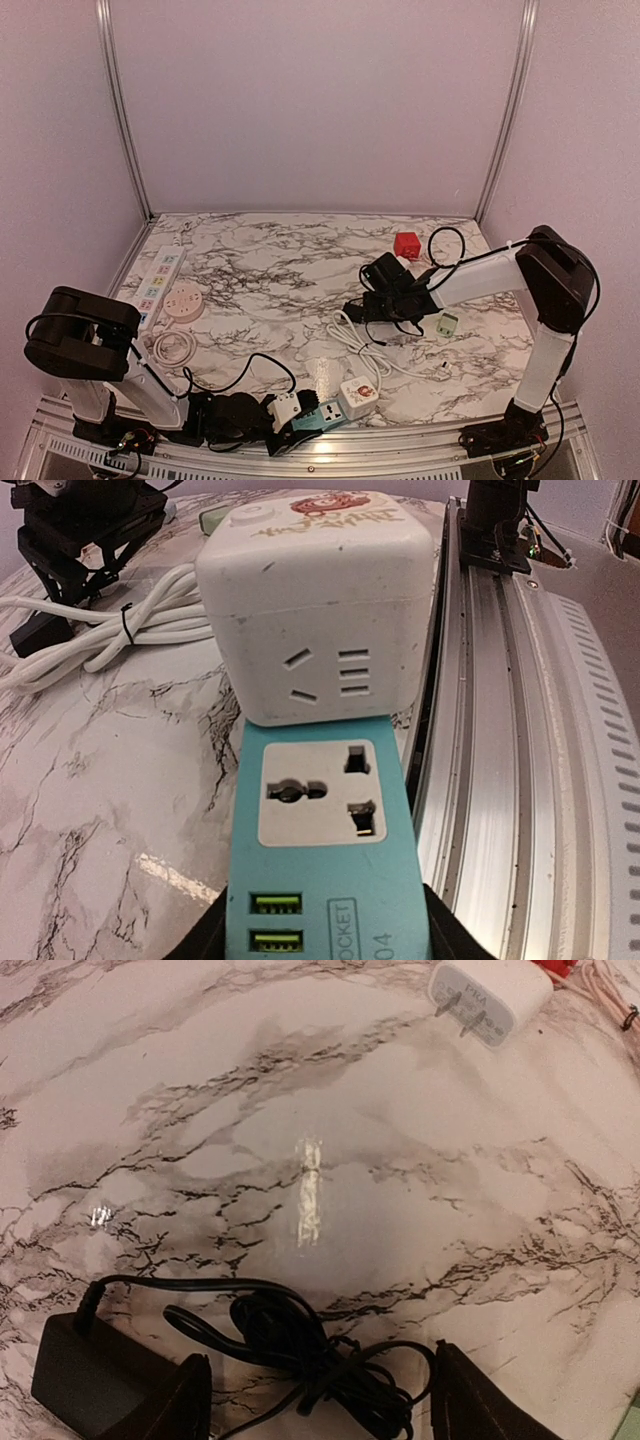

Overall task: Insert the plug
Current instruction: Move the plug to the center of the board.

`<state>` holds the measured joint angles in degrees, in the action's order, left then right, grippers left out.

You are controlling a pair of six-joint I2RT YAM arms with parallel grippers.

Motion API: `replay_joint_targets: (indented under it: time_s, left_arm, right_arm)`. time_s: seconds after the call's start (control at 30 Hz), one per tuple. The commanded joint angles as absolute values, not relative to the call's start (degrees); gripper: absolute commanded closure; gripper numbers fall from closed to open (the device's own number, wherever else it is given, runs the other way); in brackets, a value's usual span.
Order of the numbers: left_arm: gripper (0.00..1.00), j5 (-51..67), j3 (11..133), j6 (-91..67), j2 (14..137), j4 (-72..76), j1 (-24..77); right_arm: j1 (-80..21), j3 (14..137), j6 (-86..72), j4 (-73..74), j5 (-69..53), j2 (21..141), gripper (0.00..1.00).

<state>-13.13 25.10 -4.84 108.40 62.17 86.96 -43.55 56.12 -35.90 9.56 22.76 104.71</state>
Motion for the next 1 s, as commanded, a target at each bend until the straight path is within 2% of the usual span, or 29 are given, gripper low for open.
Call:
replay_joint_targets:
  time_s: [0.0,0.33,0.67,0.97]
  left_arm:
    - [0.92,-13.12,24.18,-4.29,107.43,61.56,87.65]
    - [0.92,-13.17,24.35,-4.13,107.58,61.59,87.70]
    - [0.92,-13.35,24.30,-4.13,107.40,61.44,87.79]
    - [0.92,-13.48,24.32,-4.04,107.45,61.29,87.78]
  right_arm:
    - [-44.13,55.74,-32.66,5.72,20.20,102.96,0.32]
    - [-44.39,48.30,-26.47,-8.88,7.76,95.79,0.37]
    - [-44.54,45.28,-24.24,-15.75,0.67,93.07,0.38]
    - [-44.48,47.49,-25.14,-8.98,7.24,93.74,0.38]
